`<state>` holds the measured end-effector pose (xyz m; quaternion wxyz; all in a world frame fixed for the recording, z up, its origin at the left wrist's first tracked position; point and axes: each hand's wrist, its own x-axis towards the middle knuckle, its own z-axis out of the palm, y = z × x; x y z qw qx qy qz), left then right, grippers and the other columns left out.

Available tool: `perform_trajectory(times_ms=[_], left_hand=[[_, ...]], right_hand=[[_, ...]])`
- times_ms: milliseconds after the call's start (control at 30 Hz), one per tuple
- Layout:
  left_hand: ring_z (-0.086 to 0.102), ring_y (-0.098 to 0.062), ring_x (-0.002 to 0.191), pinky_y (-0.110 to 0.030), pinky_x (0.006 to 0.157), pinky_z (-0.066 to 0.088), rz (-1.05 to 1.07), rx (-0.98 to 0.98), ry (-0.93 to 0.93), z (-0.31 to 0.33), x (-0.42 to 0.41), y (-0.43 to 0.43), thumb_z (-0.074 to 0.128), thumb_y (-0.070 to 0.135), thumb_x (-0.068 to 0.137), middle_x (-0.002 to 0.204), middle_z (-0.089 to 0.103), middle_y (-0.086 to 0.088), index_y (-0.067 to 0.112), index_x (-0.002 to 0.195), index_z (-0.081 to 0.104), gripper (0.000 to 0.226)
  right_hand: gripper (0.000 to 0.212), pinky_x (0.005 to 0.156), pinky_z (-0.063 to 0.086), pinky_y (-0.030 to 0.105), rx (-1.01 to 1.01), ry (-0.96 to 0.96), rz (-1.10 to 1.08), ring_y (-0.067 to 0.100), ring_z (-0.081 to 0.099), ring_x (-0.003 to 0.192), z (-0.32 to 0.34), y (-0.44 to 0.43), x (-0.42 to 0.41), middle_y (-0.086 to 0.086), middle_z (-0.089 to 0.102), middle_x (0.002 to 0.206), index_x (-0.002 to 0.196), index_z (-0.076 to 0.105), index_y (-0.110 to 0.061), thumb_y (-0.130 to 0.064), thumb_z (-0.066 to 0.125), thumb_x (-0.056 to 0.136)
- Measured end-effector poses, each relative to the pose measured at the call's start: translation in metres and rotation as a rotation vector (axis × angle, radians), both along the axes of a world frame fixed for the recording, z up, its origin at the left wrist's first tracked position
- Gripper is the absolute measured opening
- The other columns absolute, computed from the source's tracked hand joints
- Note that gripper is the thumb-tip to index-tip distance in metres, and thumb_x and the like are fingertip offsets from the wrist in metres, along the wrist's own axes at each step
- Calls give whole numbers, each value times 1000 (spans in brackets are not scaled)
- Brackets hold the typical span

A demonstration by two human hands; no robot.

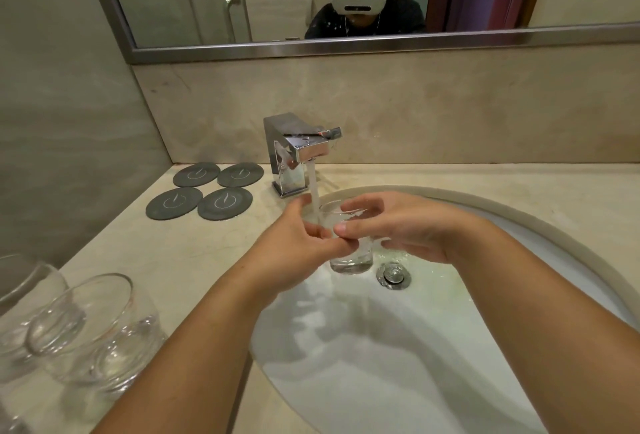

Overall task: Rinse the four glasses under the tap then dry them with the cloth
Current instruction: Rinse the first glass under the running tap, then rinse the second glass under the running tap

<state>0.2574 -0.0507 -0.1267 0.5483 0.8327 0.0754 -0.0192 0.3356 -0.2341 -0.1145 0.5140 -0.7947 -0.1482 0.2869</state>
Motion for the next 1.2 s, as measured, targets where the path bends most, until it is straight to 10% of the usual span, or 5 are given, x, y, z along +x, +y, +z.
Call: perform_trajectory(times_ms=[200, 433, 1200], left_hand=[[66, -7, 116, -42, 98, 57, -30, 308, -14, -4, 2, -1, 72, 64, 82, 129, 66, 15, 39, 162, 19, 99], [67, -9, 106, -26, 87, 49, -140, 526, 87, -7, 0, -5, 63, 49, 100, 121, 72, 13, 31, 141, 61, 45], [69, -13, 106, -28, 91, 53, -143, 582, -13, 3, -4, -8, 60, 43, 103, 126, 74, 5, 23, 138, 65, 41]], right_hand=[[78, 98, 51, 36, -139, -162, -267, 16, 65, 116, -32, -9, 15, -2, 66, 127, 134, 59, -22, -52, 95, 71], [85, 108, 52, 43, -207, -221, -403, 22, 63, 122, -75, -16, 25, 3, 61, 133, 143, 52, -18, -44, 95, 74], [109, 119, 40, 44, -382, -391, -291, 30, 35, 154, -70, 11, 10, 6, 31, 170, 167, 20, -26, -59, 82, 84]])
